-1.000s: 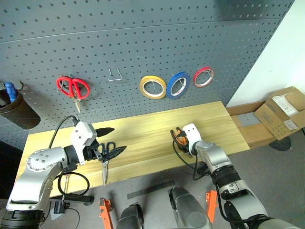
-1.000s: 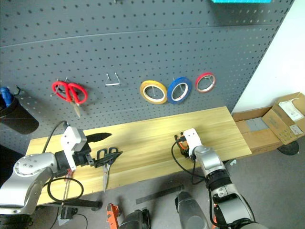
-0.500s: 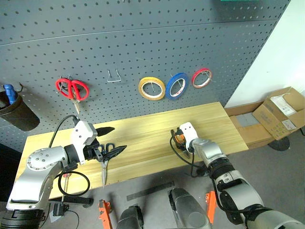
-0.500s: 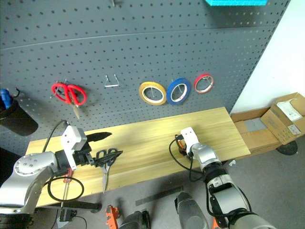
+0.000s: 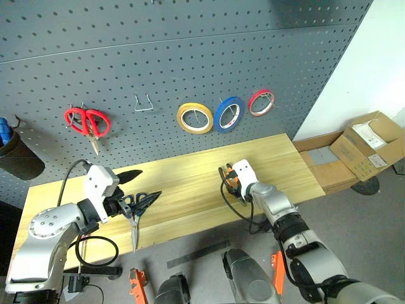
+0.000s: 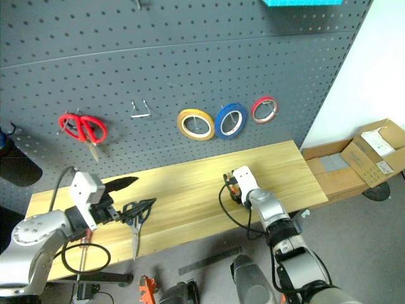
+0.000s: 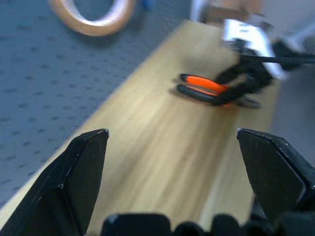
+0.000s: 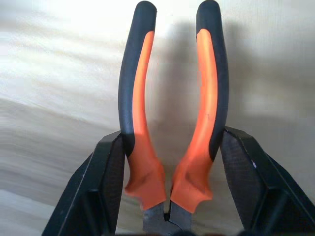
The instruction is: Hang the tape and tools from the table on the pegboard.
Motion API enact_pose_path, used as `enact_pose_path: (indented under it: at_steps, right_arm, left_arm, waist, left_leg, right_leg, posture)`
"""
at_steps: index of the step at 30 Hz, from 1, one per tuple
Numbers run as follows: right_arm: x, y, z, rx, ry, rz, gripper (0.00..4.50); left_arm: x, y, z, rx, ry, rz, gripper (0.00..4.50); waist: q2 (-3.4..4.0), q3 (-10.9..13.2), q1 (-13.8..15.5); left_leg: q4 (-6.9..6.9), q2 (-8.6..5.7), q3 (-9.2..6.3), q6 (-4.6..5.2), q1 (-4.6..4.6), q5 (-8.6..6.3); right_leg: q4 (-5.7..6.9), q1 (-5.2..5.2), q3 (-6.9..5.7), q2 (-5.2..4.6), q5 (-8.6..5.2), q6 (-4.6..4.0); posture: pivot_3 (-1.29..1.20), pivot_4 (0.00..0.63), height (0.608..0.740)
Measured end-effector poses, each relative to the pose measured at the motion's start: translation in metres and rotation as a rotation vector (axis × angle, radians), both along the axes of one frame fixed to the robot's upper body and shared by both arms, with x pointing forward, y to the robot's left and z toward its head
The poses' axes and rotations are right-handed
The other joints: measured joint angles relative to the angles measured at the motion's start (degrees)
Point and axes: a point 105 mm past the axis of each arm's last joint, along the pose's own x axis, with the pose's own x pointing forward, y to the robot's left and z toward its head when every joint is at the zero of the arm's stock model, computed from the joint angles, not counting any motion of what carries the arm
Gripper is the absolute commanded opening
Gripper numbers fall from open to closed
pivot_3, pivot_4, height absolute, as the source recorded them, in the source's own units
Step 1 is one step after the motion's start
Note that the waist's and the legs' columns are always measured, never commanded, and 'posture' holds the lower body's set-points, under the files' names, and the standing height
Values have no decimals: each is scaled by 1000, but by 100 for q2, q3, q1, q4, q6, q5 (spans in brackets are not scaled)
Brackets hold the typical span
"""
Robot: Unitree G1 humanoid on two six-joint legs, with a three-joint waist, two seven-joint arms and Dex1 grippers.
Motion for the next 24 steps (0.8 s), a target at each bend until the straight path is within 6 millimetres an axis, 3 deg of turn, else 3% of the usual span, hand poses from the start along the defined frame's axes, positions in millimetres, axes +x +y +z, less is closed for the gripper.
enact_pose_path:
  at_steps: [6, 8, 15, 19, 21, 24]
  right_arm:
    - [-21, 16, 8, 49, -3, 24, 2404]
    - [-23, 18, 19, 63, -33, 38, 2404]
    - [-47, 60, 121, 245, -370, 223, 2403]
    - [-55, 89, 186, 371, -556, 304, 2401]
    - [-54, 96, 204, 381, -620, 335, 2401]
    - [-37, 105, 217, 367, -656, 333, 2401]
  left_arm:
    - [-1, 19, 3, -43, -30, 106, 4500]
    - [-3, 22, 4, -69, -35, 123, 4500]
    - [-11, 43, 11, -225, -73, 275, 4500]
    - [-16, 45, 18, -287, -78, 294, 4500]
    - [-18, 46, 19, -302, -75, 304, 4500]
    - [-21, 49, 19, -305, -66, 322, 4500]
  waist:
    - [0, 0, 53]
    - [1, 1, 62]
    - [2, 3, 79]
    - [0, 3, 152]
    - [-2, 2, 208]
    - [-1, 6, 266]
  left_leg:
    - [10, -7, 4, 0, 1, 1]
    - [12, -8, 8, 0, -3, 1]
    - [2, 21, -2, -1, -1, 0]
    - [6, 24, 0, 0, 10, 1]
    - [8, 20, 1, -1, 12, 1]
    - [12, 12, 10, 0, 11, 2]
  right_leg:
    - [-3, 3, 1, 1, 0, 1]
    - [-7, 2, 2, -1, 0, 2]
    - [-5, -4, -4, 2, 3, -7]
    - [-9, 4, -6, 7, 7, -13]
    - [-10, 9, -8, 8, 7, -13]
    - [-13, 8, -5, 7, 8, -14]
  posture:
    - [-264, 179, 740]
    - [-255, 181, 740]
    - [-229, 196, 740]
    - [-222, 201, 740]
    - [-213, 204, 740]
    - [-198, 204, 740]
